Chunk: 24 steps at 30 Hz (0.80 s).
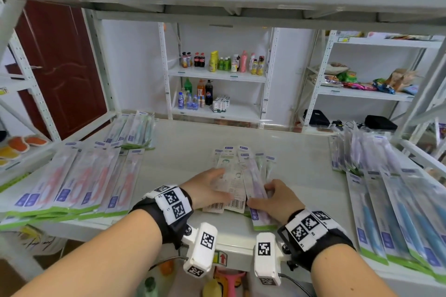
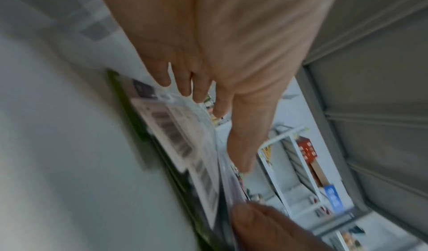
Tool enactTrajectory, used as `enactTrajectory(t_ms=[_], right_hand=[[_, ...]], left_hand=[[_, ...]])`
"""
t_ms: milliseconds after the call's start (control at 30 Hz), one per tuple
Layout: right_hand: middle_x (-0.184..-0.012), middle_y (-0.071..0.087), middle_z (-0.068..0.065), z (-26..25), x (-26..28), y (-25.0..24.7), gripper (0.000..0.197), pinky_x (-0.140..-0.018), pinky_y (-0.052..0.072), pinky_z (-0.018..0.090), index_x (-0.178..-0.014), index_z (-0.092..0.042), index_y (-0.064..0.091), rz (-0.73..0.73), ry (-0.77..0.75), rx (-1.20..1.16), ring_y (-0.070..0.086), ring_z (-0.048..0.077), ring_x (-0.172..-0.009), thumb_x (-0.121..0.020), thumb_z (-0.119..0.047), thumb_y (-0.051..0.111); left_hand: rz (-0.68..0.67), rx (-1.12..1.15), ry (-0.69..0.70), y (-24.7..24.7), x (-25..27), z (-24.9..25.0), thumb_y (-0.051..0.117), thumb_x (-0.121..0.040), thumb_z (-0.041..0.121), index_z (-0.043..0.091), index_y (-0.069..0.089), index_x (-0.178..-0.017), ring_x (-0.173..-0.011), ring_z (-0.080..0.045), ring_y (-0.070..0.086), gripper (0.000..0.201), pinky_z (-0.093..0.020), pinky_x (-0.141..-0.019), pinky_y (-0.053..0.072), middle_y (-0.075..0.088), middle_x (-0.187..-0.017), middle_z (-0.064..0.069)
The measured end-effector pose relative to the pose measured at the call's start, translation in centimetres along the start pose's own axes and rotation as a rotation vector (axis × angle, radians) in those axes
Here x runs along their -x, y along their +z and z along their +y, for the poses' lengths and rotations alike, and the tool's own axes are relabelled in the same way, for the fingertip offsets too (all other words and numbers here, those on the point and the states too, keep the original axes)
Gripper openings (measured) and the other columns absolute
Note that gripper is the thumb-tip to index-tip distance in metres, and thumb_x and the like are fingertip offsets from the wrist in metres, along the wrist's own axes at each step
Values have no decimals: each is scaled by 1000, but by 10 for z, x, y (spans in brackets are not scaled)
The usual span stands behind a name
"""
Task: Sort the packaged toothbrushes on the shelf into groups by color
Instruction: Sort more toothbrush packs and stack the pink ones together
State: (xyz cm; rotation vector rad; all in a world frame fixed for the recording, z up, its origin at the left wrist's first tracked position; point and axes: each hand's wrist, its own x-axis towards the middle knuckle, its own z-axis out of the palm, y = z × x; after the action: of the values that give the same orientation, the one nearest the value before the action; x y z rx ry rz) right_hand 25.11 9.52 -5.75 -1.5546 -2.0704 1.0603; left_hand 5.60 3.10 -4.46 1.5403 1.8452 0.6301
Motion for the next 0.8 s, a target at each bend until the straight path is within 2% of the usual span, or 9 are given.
enactTrajectory(t_ms=[100,167,200,300,367,467,533,667,800], right_hand=[[-83,64,5,0,-1,-1,36,-44,41,15,-82,-11,57,46,-7,17,57,9,-62,-67,-33,82],[-68,60,4,2,-5,-4,31,-36,38,13,-65,-13,56,48,-13,18,51,8,-50,-67,-30,81],[-67,57,4,3,-6,-7,30,-36,37,13,-62,-13,55,52,-8,20,49,8,-49,-68,-30,79],[-69,59,0,10,-7,-20,23,-48,39,20,-71,-15,58,54,26,15,53,10,-58,-74,-33,72],[-69,62,2,19,-7,-29,20,-53,41,23,-72,-15,61,41,35,-52,56,13,-61,-78,-33,68],[-68,64,4,31,-8,-36,26,-60,42,27,-67,-15,63,76,26,-154,57,17,-61,-84,-35,62],[-68,65,2,34,-9,-37,30,-59,40,27,-67,-16,63,89,30,-172,57,15,-62,-85,-40,60],[-64,65,-3,38,-10,-33,27,-55,40,25,-68,-20,63,123,42,-255,59,13,-60,-85,-40,61],[-69,67,0,40,-11,-32,23,-62,46,28,-71,-21,61,154,52,-319,62,17,-64,-86,-38,61]], left_hand=[[-68,-290,54,12,2,16,73,-72,46,31,16,-149,-144,-13,13,96,-27,-115,14,7,-158,6],[-113,-495,68,20,2,24,71,-75,40,28,13,-150,-145,-17,8,95,-32,-116,13,4,-159,3],[-131,-552,60,23,1,27,70,-76,36,27,13,-150,-145,-19,9,94,-33,-116,14,5,-159,1],[-142,-619,43,27,0,31,68,-78,31,22,16,-149,-143,-23,17,89,-33,-114,19,14,-157,-4],[-128,-628,41,26,-2,31,69,-76,36,21,23,-147,-137,-27,28,86,-35,-111,27,24,-151,-7],[-99,-668,60,24,-4,31,71,-71,47,21,37,-137,-116,-26,48,79,-38,-99,43,45,-132,-7],[-72,-698,86,23,-4,31,70,-71,49,19,43,-131,-108,-25,53,72,-37,-92,47,52,-122,-5],[-63,-761,131,23,-1,34,60,-83,34,17,48,-121,-99,-26,57,44,-32,-81,49,58,-115,-6],[-90,-816,129,21,2,41,46,-92,22,10,52,-116,-98,-28,58,27,-34,-83,50,58,-114,-11]])
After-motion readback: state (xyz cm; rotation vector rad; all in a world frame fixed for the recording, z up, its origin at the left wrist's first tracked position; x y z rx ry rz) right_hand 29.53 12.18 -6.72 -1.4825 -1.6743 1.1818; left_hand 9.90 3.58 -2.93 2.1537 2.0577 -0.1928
